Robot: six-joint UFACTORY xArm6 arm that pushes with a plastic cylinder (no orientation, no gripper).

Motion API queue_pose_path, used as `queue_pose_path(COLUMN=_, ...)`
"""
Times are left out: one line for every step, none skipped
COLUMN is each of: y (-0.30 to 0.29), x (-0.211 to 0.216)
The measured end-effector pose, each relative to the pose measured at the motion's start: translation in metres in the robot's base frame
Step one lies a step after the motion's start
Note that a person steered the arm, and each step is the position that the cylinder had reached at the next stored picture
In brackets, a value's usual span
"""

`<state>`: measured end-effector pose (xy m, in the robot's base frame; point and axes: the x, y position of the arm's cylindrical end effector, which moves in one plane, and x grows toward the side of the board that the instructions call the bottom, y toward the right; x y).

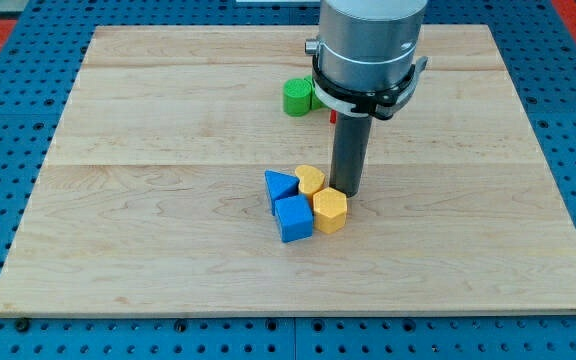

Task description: Move the blue cube along with blue triangle a bit up

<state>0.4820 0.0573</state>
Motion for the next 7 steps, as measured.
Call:
queue_pose_path(y=0.003, x=0.000)
queue_pose_path(y=0.006, x=0.000)
queue_pose_path(y=0.009, x=0.001)
queue_pose_path(y=0.072, x=-0.009)
queue_pose_path(y=0.111, x=-0.037)
queue_pose_path(y=0.117, x=-0.088)
queue_pose_path(y=0.111, x=-0.079)
